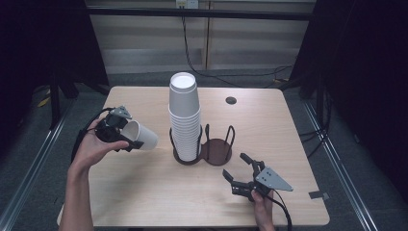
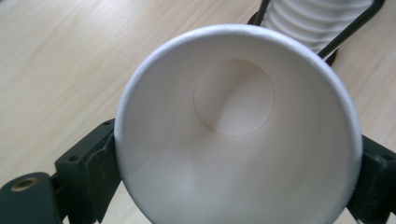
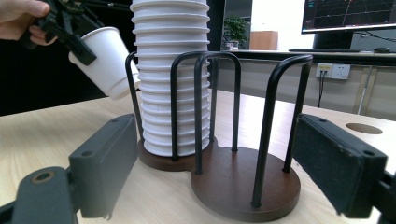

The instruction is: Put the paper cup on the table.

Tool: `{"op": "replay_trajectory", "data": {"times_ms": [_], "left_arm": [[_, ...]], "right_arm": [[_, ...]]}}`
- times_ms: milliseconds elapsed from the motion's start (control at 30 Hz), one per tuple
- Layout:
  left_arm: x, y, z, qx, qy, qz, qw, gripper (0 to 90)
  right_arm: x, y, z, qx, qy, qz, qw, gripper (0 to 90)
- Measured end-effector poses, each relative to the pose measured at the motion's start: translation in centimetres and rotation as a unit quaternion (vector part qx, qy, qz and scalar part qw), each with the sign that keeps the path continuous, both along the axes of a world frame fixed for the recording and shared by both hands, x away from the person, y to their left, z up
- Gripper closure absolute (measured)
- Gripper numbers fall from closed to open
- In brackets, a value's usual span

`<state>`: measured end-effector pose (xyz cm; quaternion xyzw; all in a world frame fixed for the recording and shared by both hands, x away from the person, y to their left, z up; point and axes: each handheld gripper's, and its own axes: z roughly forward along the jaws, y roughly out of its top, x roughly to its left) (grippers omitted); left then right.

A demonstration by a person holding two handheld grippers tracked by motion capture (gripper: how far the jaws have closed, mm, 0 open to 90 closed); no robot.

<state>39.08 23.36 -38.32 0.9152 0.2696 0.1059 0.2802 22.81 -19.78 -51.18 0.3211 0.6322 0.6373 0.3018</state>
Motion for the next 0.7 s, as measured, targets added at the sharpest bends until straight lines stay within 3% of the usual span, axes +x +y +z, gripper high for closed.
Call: {"op": "replay_trajectory", "data": {"times_ms": [33, 67, 233, 433, 600, 700], "left_arm": [[0.1, -0.2, 0.1, -0.001, 0.002, -0.003, 1.0000, 9.0], [0.4, -0.3, 0.3, 0.018, 0.009, -0.014, 0.9997, 9.0], [0.9, -0.7, 0.1, 0.047, 0.016, -0.005, 0.9987, 8.9], [1.0, -0.7, -0.5, 0.050, 0.027, -0.002, 0.9984, 8.5], [1.6, -0.8, -1.0, 0.077, 0.034, 0.001, 0.9964, 8.0], [1.8, -0.9, -1.3, 0.081, 0.040, -0.009, 0.9959, 7.8]], "right_arm": [[0.0, 0.0, 0.0, 0.000, 0.000, 0.002, 1.0000, 13.7], [0.0, 0.0, 0.0, 0.000, 0.000, 0.002, 1.0000, 13.7], [0.0, 0.0, 0.0, 0.000, 0.000, 0.001, 1.0000, 13.7], [0.0, 0.0, 0.0, 0.000, 0.001, 0.004, 1.0000, 13.7], [0.0, 0.0, 0.0, 0.000, 0.000, 0.004, 1.0000, 13.7], [0.0, 0.0, 0.0, 0.000, 0.001, 0.003, 1.0000, 13.6]]}}
